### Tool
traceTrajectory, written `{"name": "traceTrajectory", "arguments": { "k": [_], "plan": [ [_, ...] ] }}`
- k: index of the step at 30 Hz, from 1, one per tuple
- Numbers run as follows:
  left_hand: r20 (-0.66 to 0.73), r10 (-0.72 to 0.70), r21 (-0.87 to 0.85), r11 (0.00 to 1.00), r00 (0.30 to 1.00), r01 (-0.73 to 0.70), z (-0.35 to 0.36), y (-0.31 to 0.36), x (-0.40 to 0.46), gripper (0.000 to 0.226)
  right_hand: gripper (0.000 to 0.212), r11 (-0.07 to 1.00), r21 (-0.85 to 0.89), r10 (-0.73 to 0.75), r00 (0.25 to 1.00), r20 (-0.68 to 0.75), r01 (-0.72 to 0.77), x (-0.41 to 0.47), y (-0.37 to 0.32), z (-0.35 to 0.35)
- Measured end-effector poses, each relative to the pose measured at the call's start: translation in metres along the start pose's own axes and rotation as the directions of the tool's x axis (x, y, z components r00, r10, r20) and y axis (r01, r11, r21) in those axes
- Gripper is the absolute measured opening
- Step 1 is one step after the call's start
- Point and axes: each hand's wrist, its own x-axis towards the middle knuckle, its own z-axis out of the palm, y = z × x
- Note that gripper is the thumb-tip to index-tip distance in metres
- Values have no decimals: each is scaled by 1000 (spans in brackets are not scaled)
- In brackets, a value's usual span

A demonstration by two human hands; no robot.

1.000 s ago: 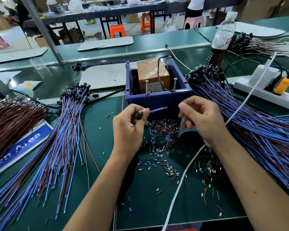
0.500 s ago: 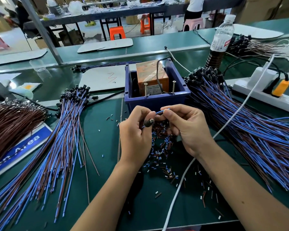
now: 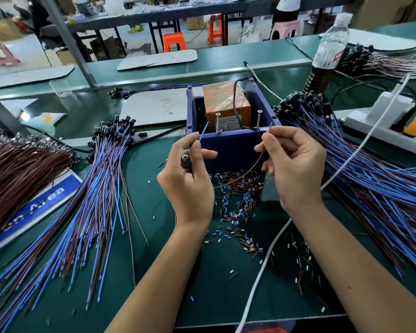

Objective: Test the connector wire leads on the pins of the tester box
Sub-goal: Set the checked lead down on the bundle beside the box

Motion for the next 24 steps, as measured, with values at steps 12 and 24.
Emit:
{"name": "traceTrajectory", "arguments": {
  "k": [12,24],
  "plan": [
    [75,-26,23,999,997,25,5,3,-2,22,15,793,-515,-424,902,-84,325,7,-2,12],
    [103,-26,149,989,994,11,2,12,-1,23,18,760,-548,-424,906,-8,350,5,-8,12]
  ]
}}
